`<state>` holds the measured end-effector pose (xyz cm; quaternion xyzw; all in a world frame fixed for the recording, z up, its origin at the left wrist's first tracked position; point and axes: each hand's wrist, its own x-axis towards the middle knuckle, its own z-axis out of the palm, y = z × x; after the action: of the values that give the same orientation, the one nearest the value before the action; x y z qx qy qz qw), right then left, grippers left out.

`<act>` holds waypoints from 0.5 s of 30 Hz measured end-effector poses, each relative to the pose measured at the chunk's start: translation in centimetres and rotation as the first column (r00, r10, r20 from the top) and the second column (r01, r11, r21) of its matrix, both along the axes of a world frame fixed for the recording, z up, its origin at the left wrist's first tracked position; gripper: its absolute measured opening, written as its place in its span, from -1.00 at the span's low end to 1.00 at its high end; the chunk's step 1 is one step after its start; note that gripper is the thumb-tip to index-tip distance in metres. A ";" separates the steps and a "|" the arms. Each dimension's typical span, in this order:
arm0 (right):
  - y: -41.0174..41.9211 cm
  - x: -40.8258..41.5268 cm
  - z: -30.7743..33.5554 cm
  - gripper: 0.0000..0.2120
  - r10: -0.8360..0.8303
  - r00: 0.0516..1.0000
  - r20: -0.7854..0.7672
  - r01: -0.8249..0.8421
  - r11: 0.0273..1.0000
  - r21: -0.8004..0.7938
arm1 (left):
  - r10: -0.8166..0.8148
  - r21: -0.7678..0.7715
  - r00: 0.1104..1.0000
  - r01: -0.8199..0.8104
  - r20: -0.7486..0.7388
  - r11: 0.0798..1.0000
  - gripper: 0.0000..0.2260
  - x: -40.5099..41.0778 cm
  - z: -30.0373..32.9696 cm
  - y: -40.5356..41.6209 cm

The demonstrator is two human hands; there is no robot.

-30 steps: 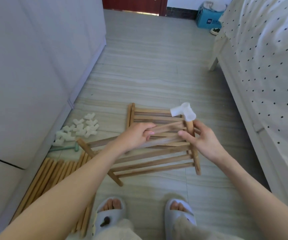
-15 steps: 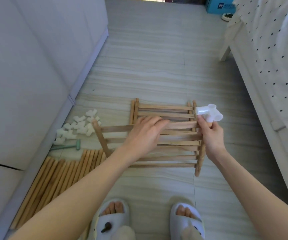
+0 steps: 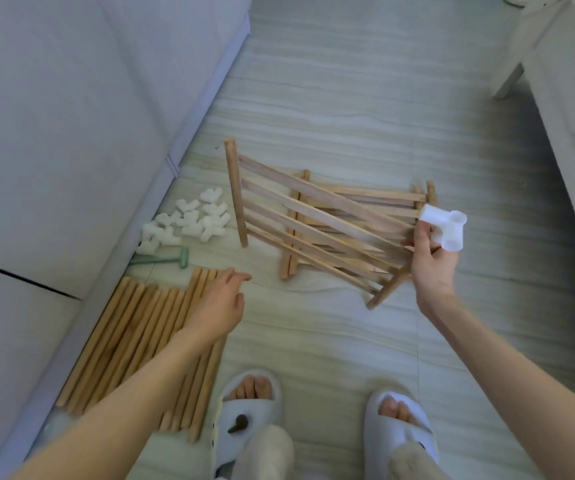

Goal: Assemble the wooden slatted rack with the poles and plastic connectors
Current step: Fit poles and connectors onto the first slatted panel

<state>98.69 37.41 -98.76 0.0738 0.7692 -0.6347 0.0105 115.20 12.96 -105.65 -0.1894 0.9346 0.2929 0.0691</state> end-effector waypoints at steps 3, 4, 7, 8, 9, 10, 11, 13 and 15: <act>-1.1 -0.7 -0.3 -0.85 0.010 0.999 -0.037 -0.011 1.000 -0.007 | 0.069 0.027 0.978 -0.076 0.197 0.997 -0.66 0.4 -3.0 -1.6; -1.4 -0.8 -0.6 -0.85 0.004 0.999 -0.049 -0.005 1.000 -0.013 | 0.100 0.025 0.962 -0.109 0.255 0.994 -0.66 0.6 -4.1 -2.0; -1.8 -0.7 -1.2 -0.86 -0.004 0.995 -0.095 0.001 1.000 -0.029 | 0.182 -0.023 0.919 -0.186 0.349 0.982 -0.68 1.4 -6.8 -2.2; -1.6 -0.7 -1.4 -0.88 0.001 0.995 -0.104 -0.004 1.000 -0.031 | 0.206 -0.050 0.907 -0.202 0.369 0.978 -0.69 1.5 -7.2 -1.8; -1.5 -0.7 -1.7 -0.89 0.009 0.994 -0.110 -0.012 1.000 -0.028 | 0.230 -0.075 0.898 -0.218 0.376 0.973 -0.69 1.5 -7.4 -1.4; -1.4 -0.7 -2.0 -0.89 0.017 0.993 -0.117 -0.019 1.000 -0.020 | 0.257 -0.109 0.890 -0.233 0.376 0.966 -0.69 1.5 -7.7 -0.9; -1.2 -0.6 -2.2 -0.87 0.024 0.992 -0.124 -0.026 1.000 -0.009 | 0.285 -0.145 0.887 -0.249 0.363 0.958 -0.68 1.4 -8.0 -0.5; -1.1 -0.3 -2.6 -0.88 0.031 0.990 -0.141 -0.031 1.000 -0.001 | 0.311 -0.223 0.875 -0.241 0.372 0.945 -0.61 1.2 -8.5 0.0; -1.0 -0.2 -2.6 -0.86 0.043 0.987 -0.152 -0.043 0.999 0.004 | 0.311 -0.280 0.851 -0.204 0.424 0.938 -0.58 1.2 -8.8 0.2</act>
<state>98.52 36.39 -101.35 0.0087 0.7692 -0.6380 -0.0347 116.42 13.15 -114.44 -0.3843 0.8840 0.1386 0.2272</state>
